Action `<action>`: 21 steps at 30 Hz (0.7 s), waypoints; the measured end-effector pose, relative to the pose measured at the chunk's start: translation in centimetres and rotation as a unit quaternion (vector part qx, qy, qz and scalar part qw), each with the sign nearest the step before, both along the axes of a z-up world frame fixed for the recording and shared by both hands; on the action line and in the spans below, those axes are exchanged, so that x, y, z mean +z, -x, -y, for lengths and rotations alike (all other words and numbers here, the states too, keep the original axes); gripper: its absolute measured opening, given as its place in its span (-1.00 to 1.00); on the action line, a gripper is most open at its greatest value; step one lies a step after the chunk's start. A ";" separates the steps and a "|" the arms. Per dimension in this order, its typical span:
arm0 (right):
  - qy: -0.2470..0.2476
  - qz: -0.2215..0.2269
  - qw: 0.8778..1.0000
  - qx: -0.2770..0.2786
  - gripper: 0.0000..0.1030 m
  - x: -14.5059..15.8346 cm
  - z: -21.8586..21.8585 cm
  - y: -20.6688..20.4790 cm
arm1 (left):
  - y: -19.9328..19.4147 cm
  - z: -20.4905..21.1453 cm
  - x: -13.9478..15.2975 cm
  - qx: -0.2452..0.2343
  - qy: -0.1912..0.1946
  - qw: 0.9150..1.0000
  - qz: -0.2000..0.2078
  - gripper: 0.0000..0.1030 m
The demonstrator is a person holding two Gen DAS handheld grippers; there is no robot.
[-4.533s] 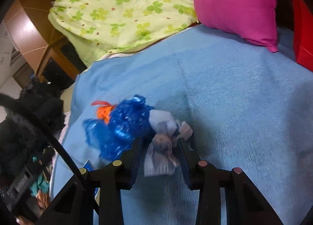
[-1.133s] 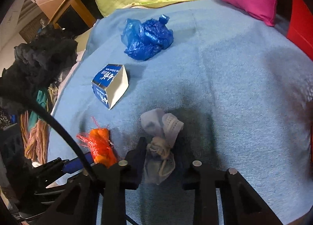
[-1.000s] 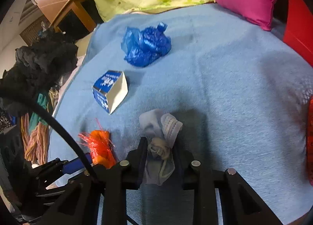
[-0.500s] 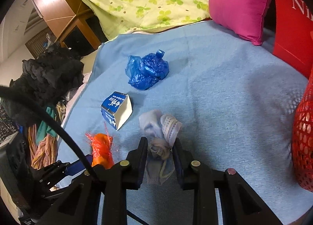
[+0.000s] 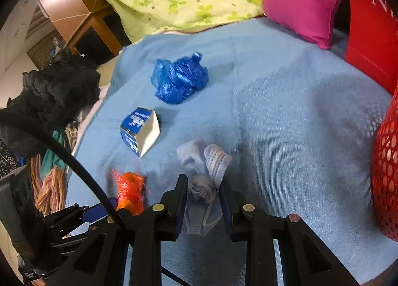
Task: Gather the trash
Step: 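Drop the orange bag from the left tool while the right tool drops the mask in the basket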
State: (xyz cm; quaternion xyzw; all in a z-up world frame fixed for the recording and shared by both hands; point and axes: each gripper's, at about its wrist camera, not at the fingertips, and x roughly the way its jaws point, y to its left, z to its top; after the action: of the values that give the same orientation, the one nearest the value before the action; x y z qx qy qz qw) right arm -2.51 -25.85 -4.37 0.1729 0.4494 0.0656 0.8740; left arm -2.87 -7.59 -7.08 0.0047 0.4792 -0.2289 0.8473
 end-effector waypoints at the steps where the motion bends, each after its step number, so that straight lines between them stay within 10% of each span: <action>1: -0.002 -0.005 1.000 0.001 -0.47 -0.2 0.0 -0.1 | -0.1 -0.1 -0.1 0.004 0.000 1.000 -0.004 -0.23; 4: -0.009 -0.019 1.000 0.008 -0.46 -0.8 -0.1 -0.3 | -0.1 -0.6 -0.2 0.020 0.003 1.000 -0.008 0.12; 12: -0.016 -0.052 0.999 0.009 -0.44 -2.0 -0.3 -0.8 | -0.8 -0.9 -1.6 0.028 -0.001 0.999 -0.033 0.13; 15: -0.019 -0.057 0.998 0.010 -0.42 -2.2 -0.3 -0.8 | -0.9 -0.7 -2.1 0.023 -0.006 0.999 -0.038 -0.23; 21: -0.012 -0.065 0.998 0.015 -0.38 -2.5 -0.4 -0.7 | -0.5 -0.1 -1.6 0.007 -0.016 1.000 -0.014 -0.30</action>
State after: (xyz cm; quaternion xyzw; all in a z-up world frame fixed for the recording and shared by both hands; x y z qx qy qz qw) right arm -1.78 -25.46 -6.91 0.1810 0.5069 0.0724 0.8397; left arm -2.40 -7.51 -8.68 0.0122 0.4944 -0.2155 0.8420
